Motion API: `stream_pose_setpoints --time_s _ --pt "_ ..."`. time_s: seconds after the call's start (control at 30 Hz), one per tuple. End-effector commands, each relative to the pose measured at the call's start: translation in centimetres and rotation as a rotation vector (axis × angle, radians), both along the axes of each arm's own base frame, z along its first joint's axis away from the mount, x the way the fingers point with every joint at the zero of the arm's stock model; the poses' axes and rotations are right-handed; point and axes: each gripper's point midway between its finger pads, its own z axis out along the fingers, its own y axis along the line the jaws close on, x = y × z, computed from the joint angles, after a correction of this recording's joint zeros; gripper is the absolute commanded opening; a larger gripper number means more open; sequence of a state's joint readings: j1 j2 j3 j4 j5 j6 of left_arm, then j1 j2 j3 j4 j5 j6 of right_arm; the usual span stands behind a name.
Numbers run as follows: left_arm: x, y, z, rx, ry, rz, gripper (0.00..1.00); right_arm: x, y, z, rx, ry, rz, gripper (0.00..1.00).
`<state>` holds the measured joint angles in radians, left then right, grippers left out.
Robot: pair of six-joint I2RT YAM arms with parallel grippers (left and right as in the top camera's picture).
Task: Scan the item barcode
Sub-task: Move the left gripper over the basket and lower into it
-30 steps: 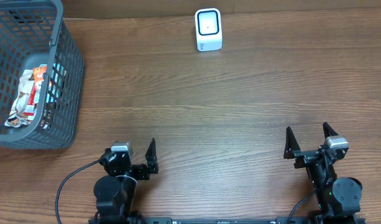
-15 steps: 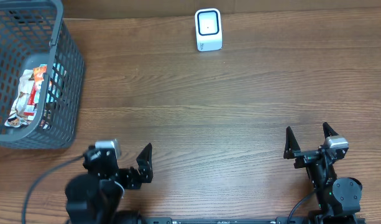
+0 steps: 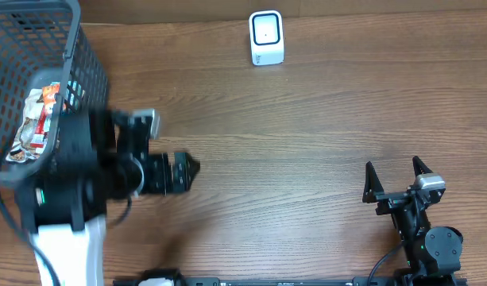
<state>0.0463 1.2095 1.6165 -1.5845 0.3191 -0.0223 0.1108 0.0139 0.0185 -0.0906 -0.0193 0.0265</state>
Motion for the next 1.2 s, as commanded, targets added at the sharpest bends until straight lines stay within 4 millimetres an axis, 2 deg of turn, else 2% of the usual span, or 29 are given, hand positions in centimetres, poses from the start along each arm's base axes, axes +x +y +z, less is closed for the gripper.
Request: stream_pose_setpoints --time_s 0.0,0.1,0.23,0.3,0.47,0.67,0.8,1.0,1.17 --pt "2.5 -0.2 1.4 -0.018 0.014 -0.032 0.99 0.0 -0.1 -0.1 0.000 -0.007 -0.005 1.00" --pt "4.6 0.6 0.5 0.008 0.053 0.013 1.00 0.0 -0.1 -0.1 0.000 -0.007 -0.005 1.00" --pt "6.2 1.9 -1.3 0.064 0.112 0.061 0.99 0.0 -0.1 -0.1 0.000 -0.007 -0.005 1.00" --pt "6.9 2.5 -1.8 0.079 0.120 0.079 0.96 0.0 -0.1 -0.1 0.000 -0.007 -0.005 1.00" --pt "8.9 6.5 -1.9 0.131 0.077 0.256 0.99 0.0 -0.1 -0.1 0.000 -0.007 -0.005 1.00" --pt "10.8 11.0 -0.8 0.115 -0.019 0.424 1.00 0.0 -0.1 -0.1 0.000 -0.007 -0.005 1.00" --pt "11.9 12.8 0.9 0.044 -0.106 0.472 1.00 0.0 -0.1 -0.1 0.000 -0.007 -0.005 1.00" --pt "13.3 19.3 4.4 0.082 -0.300 0.616 1.00 0.0 -0.1 -0.1 0.000 -0.007 -0.005 1.00" --pt "13.3 23.0 6.0 0.130 -0.393 0.683 1.00 0.0 -0.1 -0.1 0.000 -0.007 -0.005 1.00"
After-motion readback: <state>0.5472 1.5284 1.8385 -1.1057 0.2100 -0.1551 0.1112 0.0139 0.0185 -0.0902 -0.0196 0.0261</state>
